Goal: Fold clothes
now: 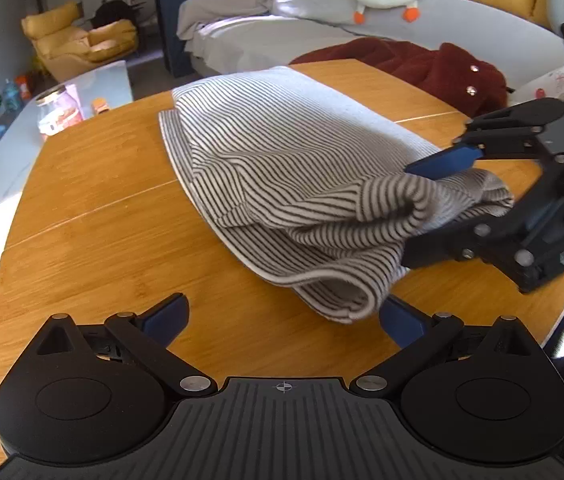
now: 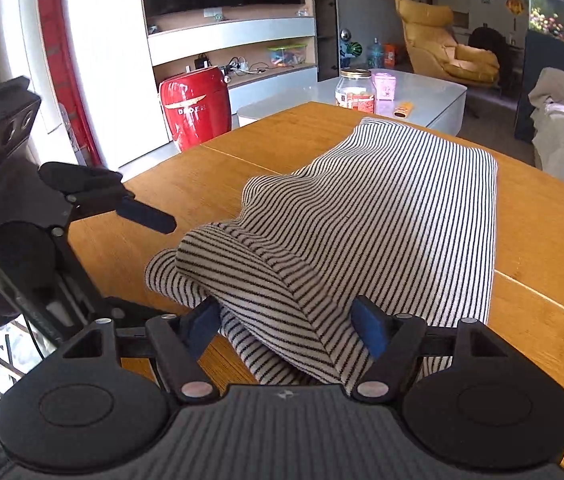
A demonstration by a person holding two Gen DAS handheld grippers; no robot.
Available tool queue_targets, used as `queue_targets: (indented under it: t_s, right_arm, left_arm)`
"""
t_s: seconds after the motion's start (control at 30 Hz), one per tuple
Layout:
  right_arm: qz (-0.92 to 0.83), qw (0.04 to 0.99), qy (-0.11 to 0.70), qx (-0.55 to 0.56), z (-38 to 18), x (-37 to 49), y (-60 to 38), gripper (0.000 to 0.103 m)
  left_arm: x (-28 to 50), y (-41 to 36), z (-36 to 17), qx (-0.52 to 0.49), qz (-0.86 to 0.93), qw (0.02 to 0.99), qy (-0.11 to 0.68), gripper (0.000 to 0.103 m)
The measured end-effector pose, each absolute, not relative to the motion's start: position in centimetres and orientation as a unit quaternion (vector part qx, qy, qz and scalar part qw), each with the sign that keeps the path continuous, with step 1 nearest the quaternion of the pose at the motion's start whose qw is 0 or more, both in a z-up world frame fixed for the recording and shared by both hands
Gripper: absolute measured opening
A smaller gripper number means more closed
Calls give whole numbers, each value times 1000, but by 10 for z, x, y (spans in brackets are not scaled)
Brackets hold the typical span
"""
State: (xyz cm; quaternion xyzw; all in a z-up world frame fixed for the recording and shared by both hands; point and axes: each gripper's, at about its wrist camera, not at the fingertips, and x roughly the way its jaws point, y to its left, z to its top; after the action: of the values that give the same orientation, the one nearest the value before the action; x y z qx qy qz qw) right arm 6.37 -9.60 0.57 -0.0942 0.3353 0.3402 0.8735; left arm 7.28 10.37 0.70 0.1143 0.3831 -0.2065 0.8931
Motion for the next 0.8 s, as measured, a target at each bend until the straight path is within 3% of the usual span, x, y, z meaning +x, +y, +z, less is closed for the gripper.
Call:
queue_targets:
  t_s: [0.07, 0.17, 0.4, 0.43, 0.5, 0.7, 0.77, 0.8]
  right_arm:
    - [341, 874, 325, -119, 12, 55, -94, 87]
    - [337, 875, 292, -190, 14, 37, -91, 92]
    - [292, 865, 232, -336, -13, 28, -69, 93]
    - [284, 866, 225, -345, -15, 31, -66, 91]
    - [268, 868, 212, -361, -18, 37, -61, 78]
    - [276, 857, 206, -383, -23, 42, -52, 63]
    - [282, 851, 206, -392, -24, 40, -49, 46]
    - [283, 849, 207, -396, -25, 40, -48, 44]
  left_arm:
    - [78, 105, 11, 98, -200, 898, 380, 103]
    - [85, 111, 20, 55, -202, 903, 374, 103]
    - [99, 114, 29, 11, -208, 905, 370, 103]
    - [98, 112, 29, 13, -208, 906, 369, 103]
    - [97, 111, 30, 16, -206, 907, 366, 103]
    - [97, 112, 30, 14, -200, 911, 361, 103]
    - [98, 112, 30, 13, -200, 911, 360, 103]
    - [98, 112, 30, 13, -200, 911, 359, 103]
